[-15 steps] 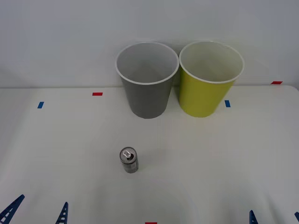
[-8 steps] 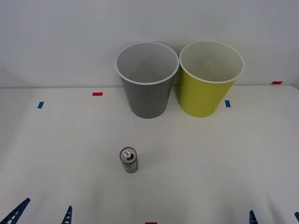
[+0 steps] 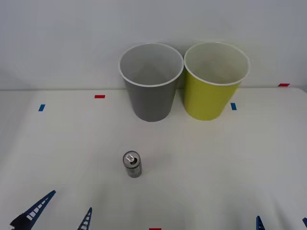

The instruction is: Put cans in the gray bin and PET bottles in the light green bin.

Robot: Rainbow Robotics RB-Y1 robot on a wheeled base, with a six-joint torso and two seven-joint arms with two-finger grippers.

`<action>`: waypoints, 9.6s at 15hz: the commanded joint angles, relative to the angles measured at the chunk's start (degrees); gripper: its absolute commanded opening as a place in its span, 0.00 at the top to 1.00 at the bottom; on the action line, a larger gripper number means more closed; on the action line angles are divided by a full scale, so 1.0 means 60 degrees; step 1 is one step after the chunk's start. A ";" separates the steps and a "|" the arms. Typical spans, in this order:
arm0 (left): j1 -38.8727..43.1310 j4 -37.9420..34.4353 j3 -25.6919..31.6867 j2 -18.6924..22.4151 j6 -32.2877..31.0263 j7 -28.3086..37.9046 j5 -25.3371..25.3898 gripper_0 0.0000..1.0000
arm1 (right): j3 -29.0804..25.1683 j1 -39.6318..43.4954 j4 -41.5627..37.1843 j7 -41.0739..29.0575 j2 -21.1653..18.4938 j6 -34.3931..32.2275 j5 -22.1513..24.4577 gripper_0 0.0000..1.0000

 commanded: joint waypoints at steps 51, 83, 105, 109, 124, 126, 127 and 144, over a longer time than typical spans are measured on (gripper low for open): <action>-0.6651 0.1071 -0.3351 -0.0206 0.3289 0.0334 0.1839 1.00 | 0.0000 -0.0001 -0.0001 0.0000 0.0000 -0.0001 0.0000 0.00; -1.0108 -0.5652 0.5921 -0.4659 1.9681 -0.2141 0.2381 1.00 | 0.0000 -0.0001 -0.0001 0.0000 0.0000 -0.0001 0.0000 0.00; -1.4165 0.1701 0.2288 -0.4498 1.2870 0.2209 0.0638 1.00 | 0.0000 -0.0001 -0.0001 0.0000 0.0000 -0.0001 0.0000 0.00; -1.4165 0.1716 0.2200 -0.4601 1.2870 0.2268 0.0623 1.00 | 0.0000 -0.0001 -0.0001 0.0000 0.0000 -0.0001 0.0000 0.00; -1.2041 -0.1404 0.2479 -0.2565 1.3236 0.2268 0.0931 0.00 | 0.0000 -0.0001 -0.0001 0.0000 0.0000 -0.0001 0.0000 0.00; -1.1148 -0.2283 0.2816 -0.2272 1.3221 0.2283 0.0975 0.00 | 0.0000 -0.0001 -0.0001 0.0000 0.0000 -0.0001 0.0000 0.00; -1.0723 -0.2723 0.2948 -0.2154 1.3236 0.2297 0.0989 0.00 | 0.0000 -0.0001 -0.0001 0.0000 0.0000 -0.0001 0.0000 0.00; -0.2285 -0.5271 0.3314 -0.1129 0.9061 0.2107 0.0403 0.00 | 0.0000 -0.0001 -0.0001 0.0000 0.0000 -0.0001 0.0000 0.00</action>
